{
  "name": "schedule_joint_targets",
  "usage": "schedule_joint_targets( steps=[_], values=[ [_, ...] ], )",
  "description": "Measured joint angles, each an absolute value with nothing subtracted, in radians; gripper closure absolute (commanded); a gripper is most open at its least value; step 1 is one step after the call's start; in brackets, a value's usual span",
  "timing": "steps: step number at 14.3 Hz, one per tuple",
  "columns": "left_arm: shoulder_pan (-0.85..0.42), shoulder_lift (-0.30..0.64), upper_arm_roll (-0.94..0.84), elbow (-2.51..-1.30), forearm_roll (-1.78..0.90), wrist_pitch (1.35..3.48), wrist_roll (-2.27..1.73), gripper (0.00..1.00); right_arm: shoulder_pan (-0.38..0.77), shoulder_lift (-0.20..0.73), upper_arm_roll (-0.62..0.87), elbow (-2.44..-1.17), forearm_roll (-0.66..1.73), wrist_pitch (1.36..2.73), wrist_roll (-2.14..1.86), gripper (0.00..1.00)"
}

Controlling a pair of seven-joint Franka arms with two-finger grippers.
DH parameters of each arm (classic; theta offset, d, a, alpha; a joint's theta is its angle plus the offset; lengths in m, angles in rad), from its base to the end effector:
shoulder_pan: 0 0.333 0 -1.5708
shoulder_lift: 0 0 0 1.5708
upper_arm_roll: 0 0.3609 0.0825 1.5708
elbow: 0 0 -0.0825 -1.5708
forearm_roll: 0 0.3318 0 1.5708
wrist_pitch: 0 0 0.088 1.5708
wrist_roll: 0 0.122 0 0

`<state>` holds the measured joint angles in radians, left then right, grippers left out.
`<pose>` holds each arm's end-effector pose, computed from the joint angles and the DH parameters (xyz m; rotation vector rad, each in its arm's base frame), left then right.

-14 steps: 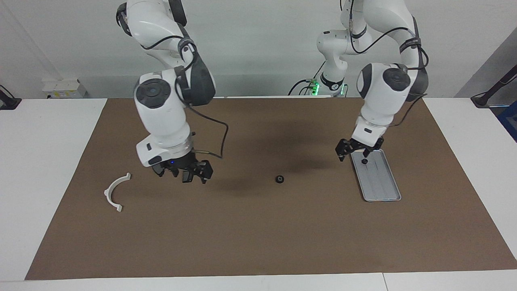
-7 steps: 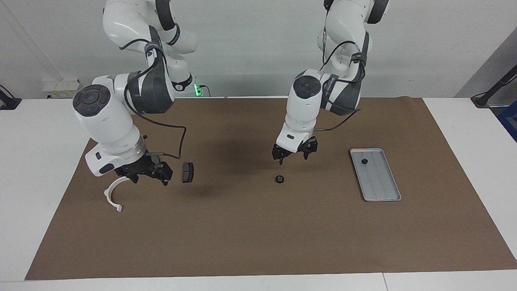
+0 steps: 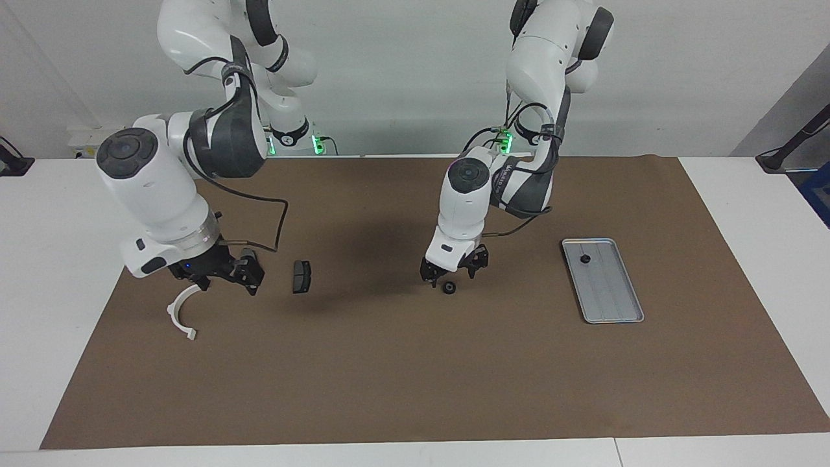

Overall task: Pick bearing gear from pile to tray
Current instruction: 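Grasp the second bearing with the left gripper while the right gripper returns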

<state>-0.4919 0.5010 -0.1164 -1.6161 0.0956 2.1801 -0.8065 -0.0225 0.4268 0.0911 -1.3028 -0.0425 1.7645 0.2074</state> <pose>0.5577 -0.3669 0.3936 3.1050 0.2523 0.1046 0.6566 0.0276 0.5383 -3.1326 0.2200 -0.0578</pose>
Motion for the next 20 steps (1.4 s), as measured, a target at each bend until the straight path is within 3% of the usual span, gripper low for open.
schedule_joint_targets(
  steps=[3,6,9,13,17,20],
  values=[
    [-0.49,0.502,-0.11,-1.668,0.096,2.255,-0.809,0.0,-0.021,0.241,0.092,-1.426,-0.043,1.744,0.207,0.0],
    [-0.49,0.502,-0.109,-1.71,0.096,2.287,-0.809,0.0,-0.013,0.048,0.099,-1.511,-0.042,1.612,0.206,0.0],
    [-0.493,0.502,-0.114,-1.725,0.096,2.292,-0.821,0.02,0.01,-0.051,0.1,-1.55,-0.042,1.502,0.19,0.0],
    [-0.494,0.502,-0.117,-1.734,0.096,2.321,-0.826,0.21,0.062,-0.067,0.051,-1.593,-0.042,1.48,0.104,0.0],
    [-0.494,0.501,-0.115,-1.738,0.096,2.346,-0.828,0.65,0.063,-0.059,0.033,-1.605,-0.042,1.48,0.093,0.0],
    [-0.494,0.5,-0.114,-1.743,0.097,2.358,-0.843,0.79,0.063,-0.059,0.032,-1.605,-0.039,1.48,0.093,0.0]
  ],
)
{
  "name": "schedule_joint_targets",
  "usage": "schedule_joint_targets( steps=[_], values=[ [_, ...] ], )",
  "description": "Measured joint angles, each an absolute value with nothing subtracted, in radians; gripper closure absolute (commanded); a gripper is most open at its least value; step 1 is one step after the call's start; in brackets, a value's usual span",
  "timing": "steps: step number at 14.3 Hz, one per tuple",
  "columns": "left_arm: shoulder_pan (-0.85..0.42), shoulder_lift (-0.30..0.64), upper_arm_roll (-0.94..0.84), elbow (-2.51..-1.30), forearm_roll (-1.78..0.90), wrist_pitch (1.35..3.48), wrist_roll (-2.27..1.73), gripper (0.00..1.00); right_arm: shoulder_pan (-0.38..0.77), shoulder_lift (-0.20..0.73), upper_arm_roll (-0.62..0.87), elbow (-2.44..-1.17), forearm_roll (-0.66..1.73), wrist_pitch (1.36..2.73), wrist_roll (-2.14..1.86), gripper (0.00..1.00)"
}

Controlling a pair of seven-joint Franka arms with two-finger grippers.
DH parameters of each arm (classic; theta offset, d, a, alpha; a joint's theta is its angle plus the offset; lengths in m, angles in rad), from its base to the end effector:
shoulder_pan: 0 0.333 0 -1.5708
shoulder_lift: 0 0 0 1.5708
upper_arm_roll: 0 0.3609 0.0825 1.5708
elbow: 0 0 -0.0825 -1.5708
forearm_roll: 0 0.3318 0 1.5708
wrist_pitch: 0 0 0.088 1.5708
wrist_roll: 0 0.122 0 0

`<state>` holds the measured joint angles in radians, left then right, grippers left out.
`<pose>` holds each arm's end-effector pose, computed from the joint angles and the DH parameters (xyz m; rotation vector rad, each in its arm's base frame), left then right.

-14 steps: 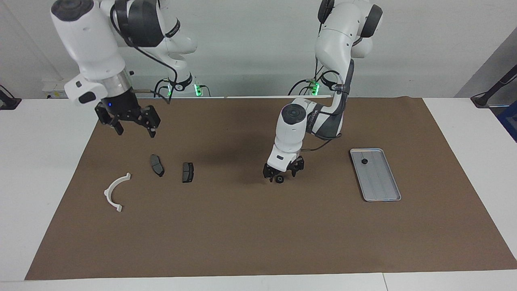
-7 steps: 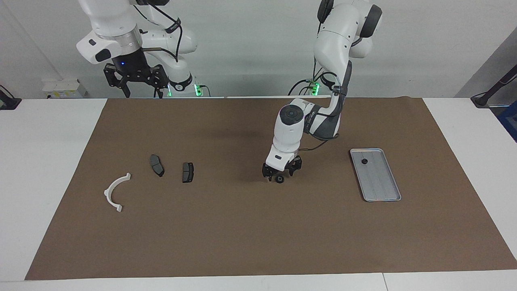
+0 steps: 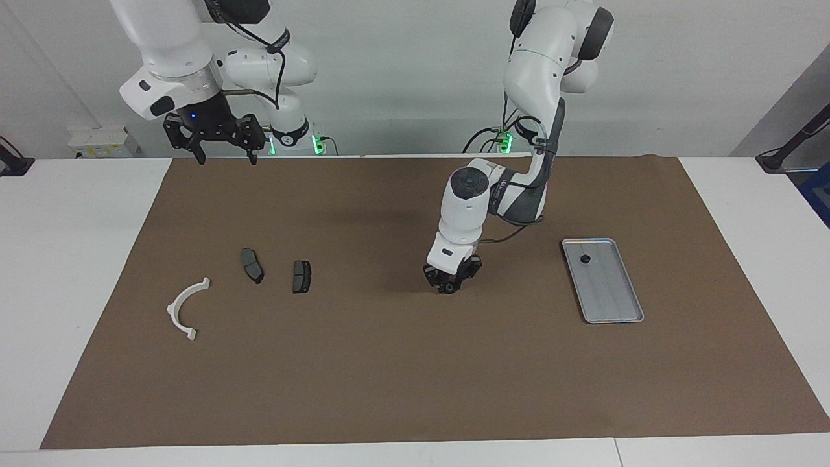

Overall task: Pick bearing gear from pile to tray
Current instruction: 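Carry the second bearing with the left gripper into the tray and release it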

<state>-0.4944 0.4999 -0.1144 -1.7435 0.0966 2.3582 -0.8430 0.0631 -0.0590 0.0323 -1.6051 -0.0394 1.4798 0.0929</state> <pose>0.5468 -0.3655 0.3586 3.0589 0.2867 0.1556 0.4688 0.0403 0.6613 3.0928 0.0002 -0.0962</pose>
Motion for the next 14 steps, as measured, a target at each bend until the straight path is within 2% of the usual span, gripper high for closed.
schedule_joint_targets(
  steps=[2,3,6,8,11,14],
  values=[
    [-0.494,0.5,-0.113,-1.747,0.098,2.367,-0.866,0.94,0.063,-0.059,0.031,-1.605,-0.006,1.48,0.117,0.0],
    [-0.494,0.5,-0.113,-1.747,0.105,2.369,-0.871,0.96,0.063,-0.059,0.032,-1.605,0.009,1.482,0.135,0.0],
    [-0.489,0.499,-0.094,-1.72,0.149,2.324,-0.87,0.96,0.063,-0.059,0.031,-1.605,0.017,1.484,0.147,0.0],
    [-0.45,0.493,-0.08,-1.608,0.15,2.155,-0.804,0.96,0.063,-0.059,0.031,-1.605,0.017,1.503,0.147,0.0],
    [-0.31,0.422,-0.077,-1.469,0.088,1.945,-0.572,0.96,0.062,-0.059,0.03,-1.605,0.017,1.532,0.147,0.0],
    [-0.137,0.357,-0.074,-1.465,0.059,1.886,-0.309,0.96,0.062,-0.059,0.03,-1.605,0.017,1.533,0.147,0.0]
  ],
)
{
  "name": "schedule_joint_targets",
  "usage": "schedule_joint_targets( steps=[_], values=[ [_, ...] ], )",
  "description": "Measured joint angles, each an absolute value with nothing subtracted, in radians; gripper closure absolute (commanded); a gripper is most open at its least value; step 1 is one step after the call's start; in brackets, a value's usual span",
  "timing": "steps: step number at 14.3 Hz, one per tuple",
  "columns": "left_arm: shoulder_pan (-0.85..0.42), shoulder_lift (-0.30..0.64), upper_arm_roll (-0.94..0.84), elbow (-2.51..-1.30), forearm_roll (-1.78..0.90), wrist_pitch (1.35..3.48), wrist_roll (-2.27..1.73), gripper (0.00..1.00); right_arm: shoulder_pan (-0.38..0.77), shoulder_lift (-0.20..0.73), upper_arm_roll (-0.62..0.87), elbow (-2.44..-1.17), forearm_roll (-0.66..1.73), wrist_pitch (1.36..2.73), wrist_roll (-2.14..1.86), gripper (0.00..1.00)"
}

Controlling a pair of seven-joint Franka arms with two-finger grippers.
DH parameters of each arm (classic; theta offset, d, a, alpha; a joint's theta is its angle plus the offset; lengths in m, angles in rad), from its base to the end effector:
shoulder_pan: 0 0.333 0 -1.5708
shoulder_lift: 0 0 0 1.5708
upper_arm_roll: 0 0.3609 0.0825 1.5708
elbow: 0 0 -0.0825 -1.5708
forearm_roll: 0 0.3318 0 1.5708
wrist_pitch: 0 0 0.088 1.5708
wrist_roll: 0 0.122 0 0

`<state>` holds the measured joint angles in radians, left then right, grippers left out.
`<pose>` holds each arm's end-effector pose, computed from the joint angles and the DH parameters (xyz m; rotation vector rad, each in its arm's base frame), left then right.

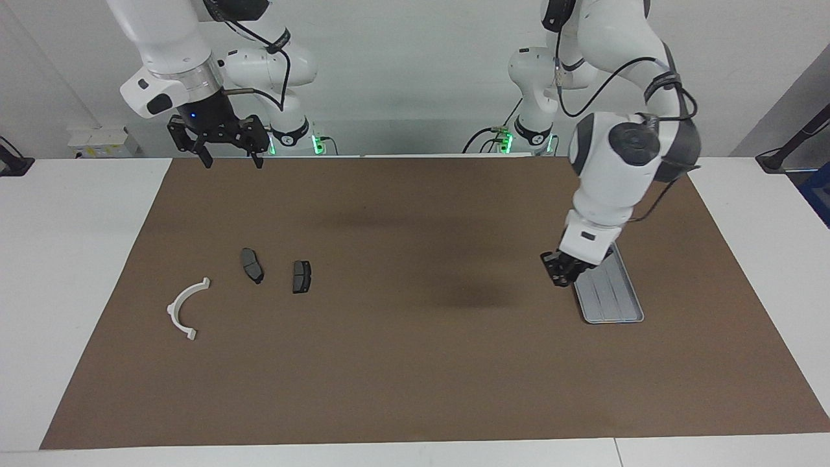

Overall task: Pick bearing gear from pile to tray
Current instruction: 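Carry the second bearing with the left gripper into the tray and release it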

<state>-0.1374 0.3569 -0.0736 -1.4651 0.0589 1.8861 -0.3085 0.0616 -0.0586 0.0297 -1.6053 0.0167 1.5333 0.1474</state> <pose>0.6293 -0.1214 0.5242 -3.1234 -0.1352 -0.1109 0.4751 0.0462 0.6654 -3.1270 0.0870 0.0236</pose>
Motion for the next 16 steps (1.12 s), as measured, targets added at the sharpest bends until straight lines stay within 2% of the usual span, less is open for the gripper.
schedule_joint_targets(
  steps=[2,5,9,16],
  values=[
    [-0.017,0.354,-0.072,-1.492,0.034,1.906,-0.125,0.96,0.062,-0.059,0.03,-1.605,0.017,1.533,0.149,0.0],
    [0.107,0.354,-0.072,-1.615,0.012,2.046,0.047,0.96,0.063,-0.058,0.03,-1.605,0.017,1.533,0.149,0.0],
    [0.121,0.35,-0.082,-1.828,0.012,2.266,0.062,0.96,0.064,-0.058,0.03,-1.605,0.017,1.533,0.15,0.0],
    [0.106,0.328,-0.092,-1.948,0.012,2.381,0.023,0.96,0.061,-0.057,0.028,-1.605,0.017,1.552,0.15,0.0]
  ],
)
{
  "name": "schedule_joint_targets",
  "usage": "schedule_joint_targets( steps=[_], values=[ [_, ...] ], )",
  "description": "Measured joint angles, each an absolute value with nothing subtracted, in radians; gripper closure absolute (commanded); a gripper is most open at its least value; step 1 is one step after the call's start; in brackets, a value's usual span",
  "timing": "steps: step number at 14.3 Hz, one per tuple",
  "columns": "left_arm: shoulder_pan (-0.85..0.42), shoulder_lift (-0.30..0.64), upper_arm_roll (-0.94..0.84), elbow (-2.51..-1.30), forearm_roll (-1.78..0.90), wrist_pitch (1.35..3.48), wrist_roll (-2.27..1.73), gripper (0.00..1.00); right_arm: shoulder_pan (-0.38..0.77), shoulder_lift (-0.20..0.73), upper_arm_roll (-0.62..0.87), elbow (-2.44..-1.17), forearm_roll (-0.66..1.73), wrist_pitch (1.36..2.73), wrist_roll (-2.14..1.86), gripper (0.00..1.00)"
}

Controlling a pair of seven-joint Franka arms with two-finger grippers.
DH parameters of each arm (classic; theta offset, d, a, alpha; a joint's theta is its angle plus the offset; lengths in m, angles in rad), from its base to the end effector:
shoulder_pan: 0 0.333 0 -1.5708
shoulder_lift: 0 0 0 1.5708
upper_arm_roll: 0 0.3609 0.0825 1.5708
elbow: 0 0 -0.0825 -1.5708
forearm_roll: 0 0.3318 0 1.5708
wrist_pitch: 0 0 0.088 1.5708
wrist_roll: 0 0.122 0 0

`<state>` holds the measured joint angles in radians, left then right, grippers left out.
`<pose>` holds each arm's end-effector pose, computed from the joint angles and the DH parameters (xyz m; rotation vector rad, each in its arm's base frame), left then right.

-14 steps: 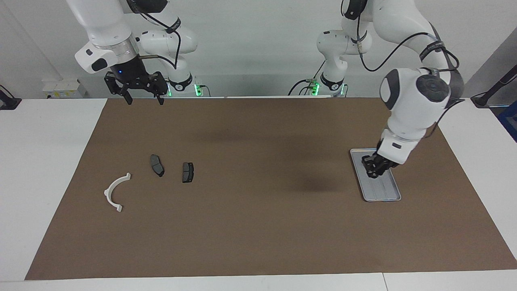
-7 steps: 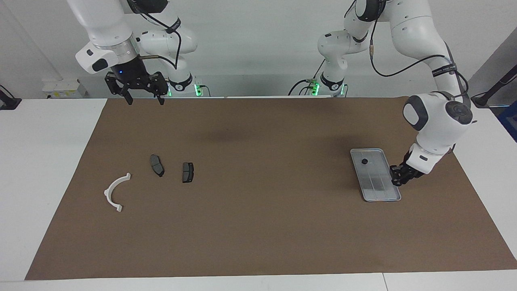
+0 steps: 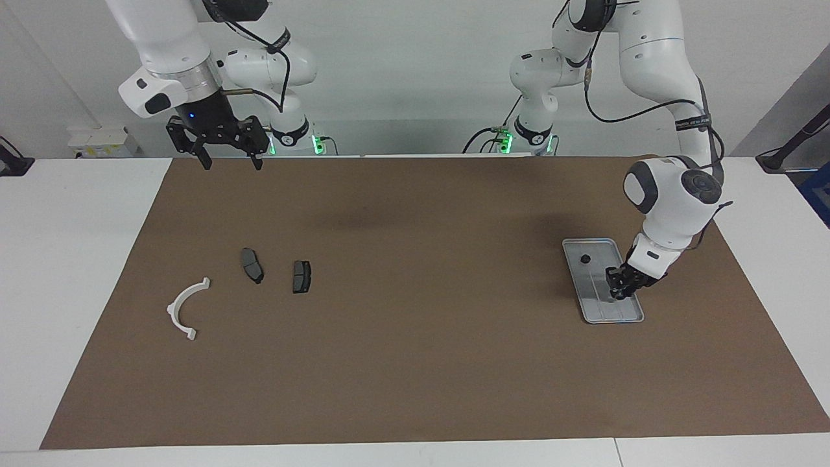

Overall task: Pick bearing gear from pile to tray
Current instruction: 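Carry the second bearing with the left gripper into the tray and release it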

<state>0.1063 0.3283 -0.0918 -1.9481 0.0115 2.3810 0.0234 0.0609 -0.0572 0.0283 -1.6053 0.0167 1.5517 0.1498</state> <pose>0.6006 0.0134 0.3843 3.1182 -0.0162 0.1661 0.4779 0.0453 0.6664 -3.1248 0.0942 -0.0027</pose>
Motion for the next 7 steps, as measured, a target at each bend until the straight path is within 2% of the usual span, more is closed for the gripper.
schedule_joint_targets(
  steps=[7],
  values=[
    [0.061,0.306,-0.093,-1.999,0.011,2.384,-0.044,0.96,0.06,-0.057,0.026,-1.605,0.011,1.552,0.15,0.0]
  ],
)
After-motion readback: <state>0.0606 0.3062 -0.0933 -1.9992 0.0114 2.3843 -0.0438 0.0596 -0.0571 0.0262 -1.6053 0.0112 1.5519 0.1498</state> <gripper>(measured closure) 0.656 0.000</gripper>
